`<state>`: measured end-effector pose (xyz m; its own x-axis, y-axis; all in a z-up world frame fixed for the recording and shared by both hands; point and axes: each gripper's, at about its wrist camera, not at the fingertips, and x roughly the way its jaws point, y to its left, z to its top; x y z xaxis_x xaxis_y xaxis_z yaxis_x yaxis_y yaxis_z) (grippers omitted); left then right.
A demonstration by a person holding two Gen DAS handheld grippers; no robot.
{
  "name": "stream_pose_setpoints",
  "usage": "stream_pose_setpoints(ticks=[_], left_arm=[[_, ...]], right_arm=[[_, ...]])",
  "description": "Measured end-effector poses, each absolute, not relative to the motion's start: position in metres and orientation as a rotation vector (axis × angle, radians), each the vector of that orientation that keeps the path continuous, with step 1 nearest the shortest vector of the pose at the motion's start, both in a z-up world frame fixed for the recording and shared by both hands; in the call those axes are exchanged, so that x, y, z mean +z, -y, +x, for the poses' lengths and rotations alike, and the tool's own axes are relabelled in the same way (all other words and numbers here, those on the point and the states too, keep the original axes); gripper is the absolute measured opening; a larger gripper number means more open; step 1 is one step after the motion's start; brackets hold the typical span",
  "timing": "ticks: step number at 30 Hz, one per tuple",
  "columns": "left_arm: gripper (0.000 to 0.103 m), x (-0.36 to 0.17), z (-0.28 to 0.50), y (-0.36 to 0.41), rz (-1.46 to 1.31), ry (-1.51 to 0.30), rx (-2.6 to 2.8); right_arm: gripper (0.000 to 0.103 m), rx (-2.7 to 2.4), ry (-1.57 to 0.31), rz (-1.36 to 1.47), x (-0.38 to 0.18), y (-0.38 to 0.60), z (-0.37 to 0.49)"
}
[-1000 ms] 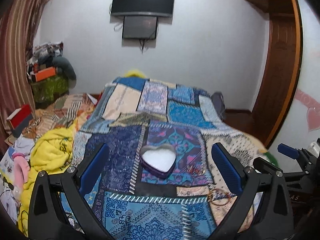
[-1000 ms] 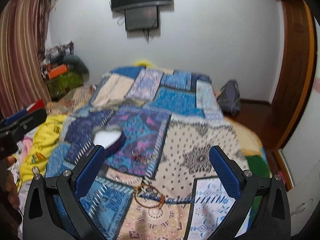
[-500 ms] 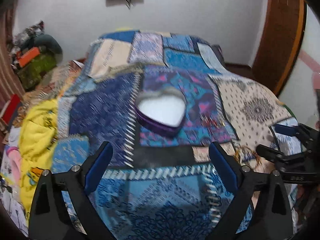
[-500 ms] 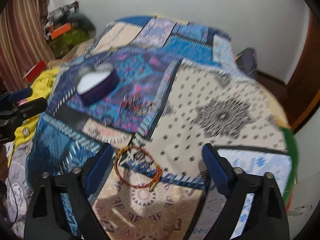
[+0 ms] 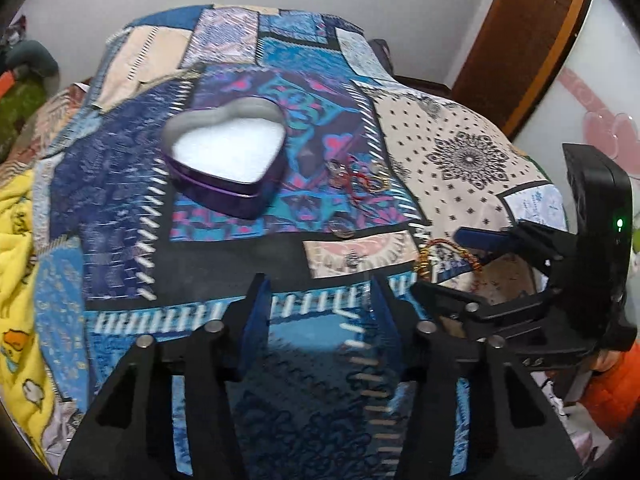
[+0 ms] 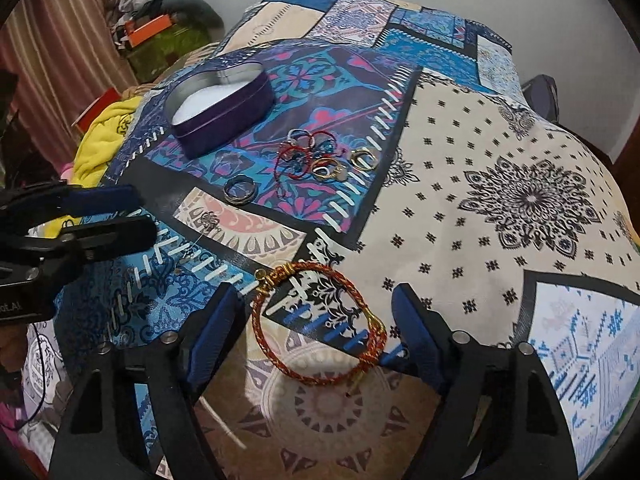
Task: Organize jewelry
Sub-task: 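Grasp the red tassel pendant with the right tool while the left tool grasps a small silver earring, then carry the pendant with the right tool while the left tool carries the earring over the heart tin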
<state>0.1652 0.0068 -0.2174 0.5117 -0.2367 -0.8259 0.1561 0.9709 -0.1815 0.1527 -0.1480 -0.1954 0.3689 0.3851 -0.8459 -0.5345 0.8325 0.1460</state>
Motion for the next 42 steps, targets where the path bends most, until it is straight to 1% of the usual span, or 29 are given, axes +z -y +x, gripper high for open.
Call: stream_pose_setpoints(ticks=[1,2,3,6,7,9,11,12,14,16,17,18,19,20,23,31,42], left_arm=[[0.043,-0.218,0.167,-0.005,-0.09,-1.011,-0.244],[0.04,-0.219,0.169,-0.003,-0.097,-1.017,-0.257],[0.034,-0.221,0.172,-0.001,-0.108,-1.024,-0.275],[0.026,-0.227,0.177,0.002,-0.151,-1.052,-0.313],[0.026,-0.229,0.179,0.004,-0.159,-1.056,-0.321],[0.025,-0.231,0.181,0.008,-0.153,-1.059,-0.319],[0.025,-0.233,0.183,0.012,-0.129,-1.055,-0.312],[0.025,-0.233,0.184,0.015,-0.114,-1.049,-0.31],[0.022,-0.236,0.184,0.019,-0.083,-1.039,-0.297],[0.019,-0.237,0.183,0.022,-0.049,-1.027,-0.284],[0.015,-0.238,0.183,0.023,-0.034,-1.021,-0.272],[0.012,-0.238,0.184,0.023,-0.025,-1.019,-0.265],[0.012,-0.238,0.184,0.023,-0.019,-1.015,-0.263],[0.012,-0.238,0.184,0.023,-0.013,-1.004,-0.256],[0.012,-0.239,0.181,0.026,0.009,-0.973,-0.243],[0.012,-0.223,0.17,0.019,-0.022,-0.95,-0.239],[0.012,-0.168,0.151,-0.006,-0.048,-0.814,-0.2]], right_arm=[[0.069,0.599,-1.037,-0.161,-0.196,0.148,0.154],[0.067,0.602,-1.033,-0.161,-0.196,0.149,0.153],[0.066,0.601,-1.031,-0.159,-0.196,0.149,0.154],[0.057,0.597,-1.024,-0.15,-0.197,0.151,0.154],[0.053,0.597,-1.02,-0.149,-0.196,0.151,0.153],[0.049,0.598,-1.008,-0.158,-0.197,0.151,0.151],[0.041,0.6,-0.993,-0.163,-0.197,0.15,0.149],[0.039,0.602,-0.985,-0.166,-0.196,0.149,0.148],[0.029,0.604,-0.974,-0.177,-0.196,0.147,0.148],[0.023,0.606,-0.969,-0.183,-0.196,0.146,0.149],[0.02,0.606,-0.969,-0.179,-0.195,0.146,0.15],[0.019,0.606,-0.97,-0.172,-0.195,0.146,0.151],[0.016,0.606,-0.972,-0.167,-0.195,0.146,0.151],[0.012,0.604,-0.974,-0.161,-0.195,0.146,0.152],[0.006,0.601,-0.978,-0.142,-0.193,0.147,0.154],[0.006,0.585,-0.964,-0.067,-0.179,0.155,0.151],[0.006,0.574,-0.837,-0.038,-0.13,0.147,0.156]])
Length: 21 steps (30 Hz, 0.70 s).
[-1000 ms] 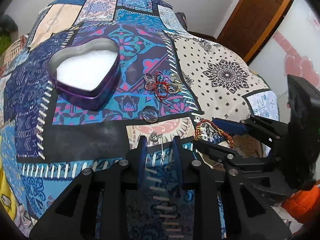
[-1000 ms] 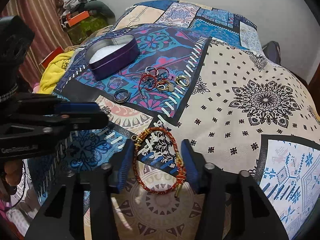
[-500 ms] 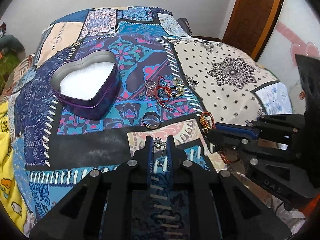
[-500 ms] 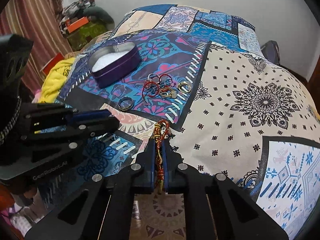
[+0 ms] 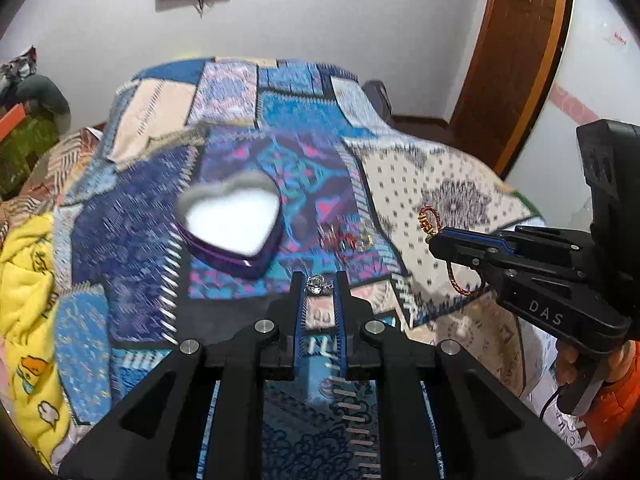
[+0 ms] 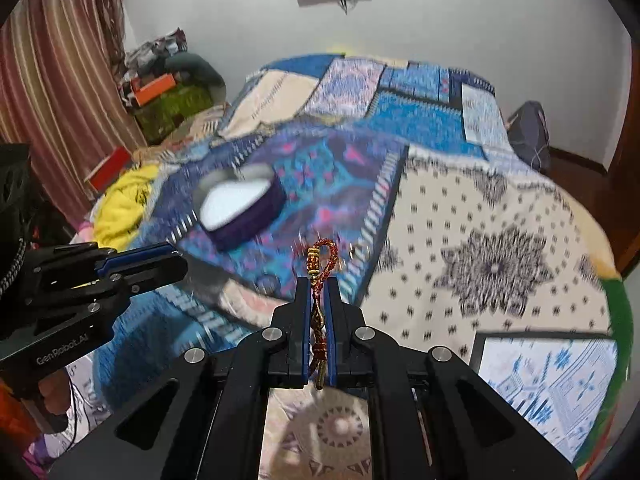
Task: Organize jewelry
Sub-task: 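Carry the pendant with the right tool while the left tool carries the earring over the heart tin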
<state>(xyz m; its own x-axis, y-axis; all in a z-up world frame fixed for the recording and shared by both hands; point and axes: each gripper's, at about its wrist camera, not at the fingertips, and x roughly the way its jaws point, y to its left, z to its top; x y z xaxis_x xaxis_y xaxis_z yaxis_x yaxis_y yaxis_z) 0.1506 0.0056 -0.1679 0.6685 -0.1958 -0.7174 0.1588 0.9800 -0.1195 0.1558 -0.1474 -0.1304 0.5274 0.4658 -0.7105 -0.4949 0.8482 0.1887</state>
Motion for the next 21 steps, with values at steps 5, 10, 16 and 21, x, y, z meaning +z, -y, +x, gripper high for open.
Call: stream_pose_setpoints(ticks=[5,10,16,21], left_arm=[[0.012,-0.143,0.15,-0.018,-0.058,-0.743,-0.18],[0.012,-0.126,0.152,-0.033,-0.067,-0.683,-0.136],[0.012,-0.118,0.164,-0.05,-0.078,-0.651,-0.102],[0.012,-0.117,0.178,-0.063,-0.094,-0.643,-0.095]], right_arm=[[0.006,0.592,-0.782,-0.038,-0.11,0.139,0.161],[0.006,0.613,-0.738,-0.03,-0.096,0.126,0.168],[0.006,0.654,-0.716,-0.032,-0.088,0.106,0.18],[0.006,0.697,-0.733,-0.009,-0.091,0.086,0.197]])
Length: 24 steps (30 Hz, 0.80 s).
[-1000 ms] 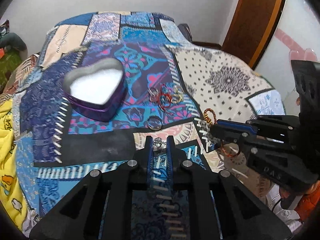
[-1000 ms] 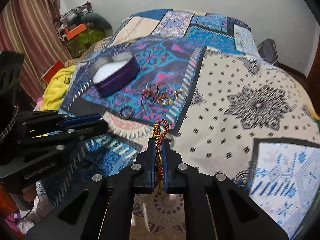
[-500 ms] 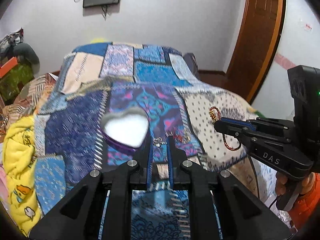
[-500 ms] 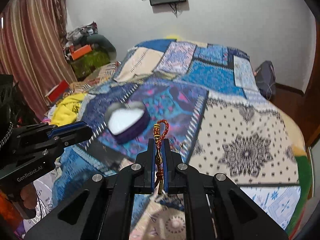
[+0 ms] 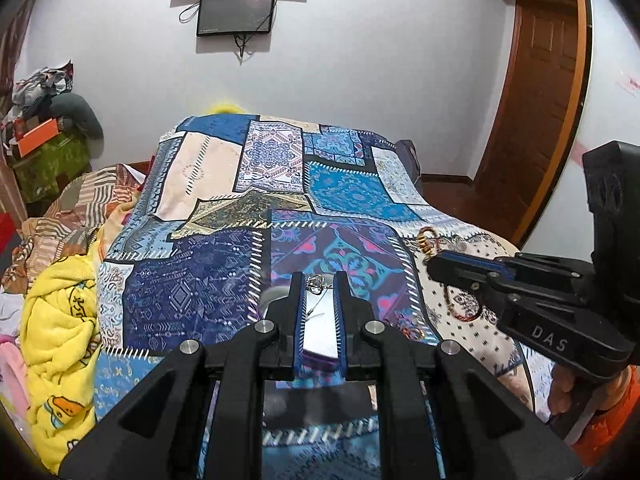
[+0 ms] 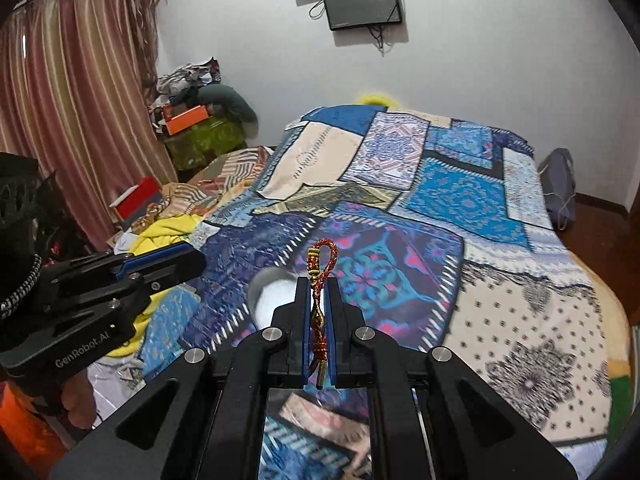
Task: Organize jewelry
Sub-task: 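Carry the pendant with the right tool while the left tool carries the earring over the heart tin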
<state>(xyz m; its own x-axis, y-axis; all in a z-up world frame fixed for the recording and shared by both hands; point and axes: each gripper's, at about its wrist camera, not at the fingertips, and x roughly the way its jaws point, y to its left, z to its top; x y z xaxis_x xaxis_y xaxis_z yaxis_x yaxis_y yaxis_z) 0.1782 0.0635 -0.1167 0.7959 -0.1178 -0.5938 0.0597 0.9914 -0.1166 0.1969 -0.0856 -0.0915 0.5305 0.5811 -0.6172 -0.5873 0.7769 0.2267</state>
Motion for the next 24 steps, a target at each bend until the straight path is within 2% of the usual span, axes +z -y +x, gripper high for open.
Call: stream_pose_setpoints(ticks=[24], left_arm=[[0.012,-0.18,0.239,-0.091,-0.13,-0.778,-0.073]], right_arm=[[0.006,0.773,-0.951,0.079,-0.152,0.041,0.243]])
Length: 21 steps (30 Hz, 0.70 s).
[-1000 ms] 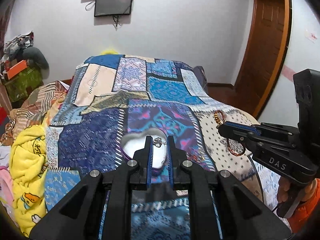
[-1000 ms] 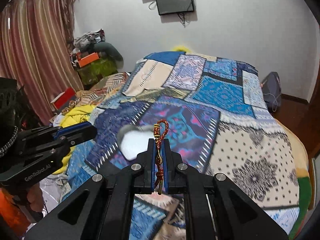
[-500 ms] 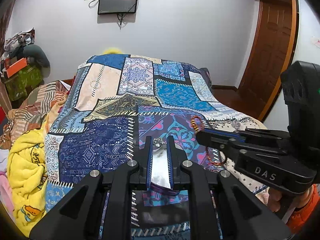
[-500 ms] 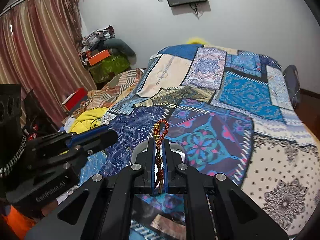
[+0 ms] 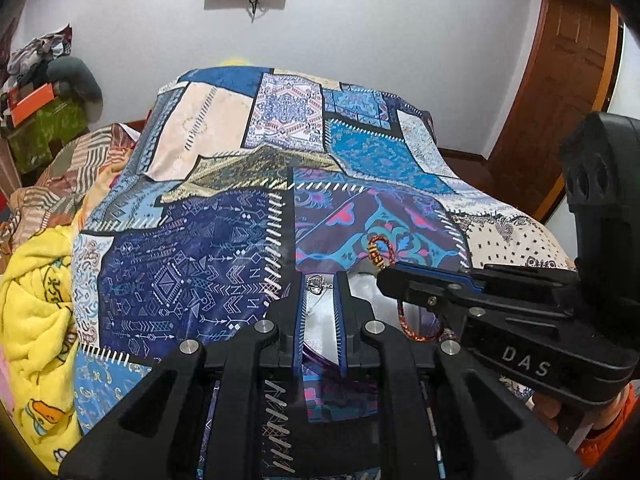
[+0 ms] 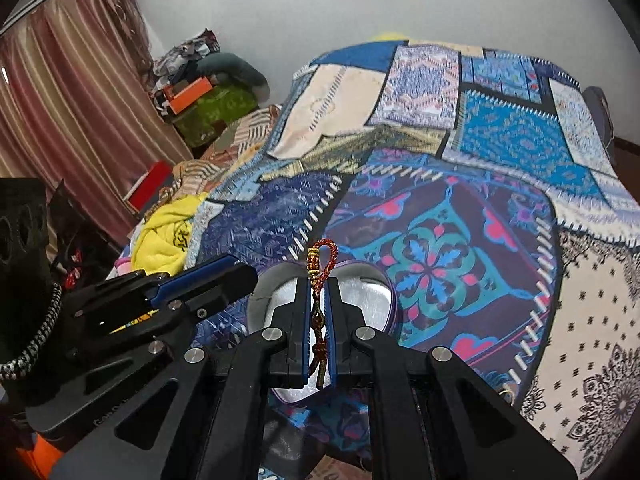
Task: Organize jewelry
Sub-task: 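Carry the pendant with the right tool while the left tool carries the earring over the heart tin, then open the right tool over the tin while the left tool releases the earring inside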
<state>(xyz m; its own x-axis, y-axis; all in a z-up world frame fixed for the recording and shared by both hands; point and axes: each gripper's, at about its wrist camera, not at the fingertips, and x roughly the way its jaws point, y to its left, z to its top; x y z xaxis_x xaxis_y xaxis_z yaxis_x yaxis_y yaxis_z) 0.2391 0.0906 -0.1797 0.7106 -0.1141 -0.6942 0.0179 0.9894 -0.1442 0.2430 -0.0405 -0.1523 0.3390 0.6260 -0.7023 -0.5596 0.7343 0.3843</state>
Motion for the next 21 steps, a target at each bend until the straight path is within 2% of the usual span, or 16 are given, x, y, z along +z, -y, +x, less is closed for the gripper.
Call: stream_pose_setpoints(ticks=[21], left_arm=[[0.012,-0.191,0.24,-0.084,-0.106,-0.822,-0.085]], right_arm=[[0.006,0.775,-1.012,0.052,-0.166,0.038,0.245]])
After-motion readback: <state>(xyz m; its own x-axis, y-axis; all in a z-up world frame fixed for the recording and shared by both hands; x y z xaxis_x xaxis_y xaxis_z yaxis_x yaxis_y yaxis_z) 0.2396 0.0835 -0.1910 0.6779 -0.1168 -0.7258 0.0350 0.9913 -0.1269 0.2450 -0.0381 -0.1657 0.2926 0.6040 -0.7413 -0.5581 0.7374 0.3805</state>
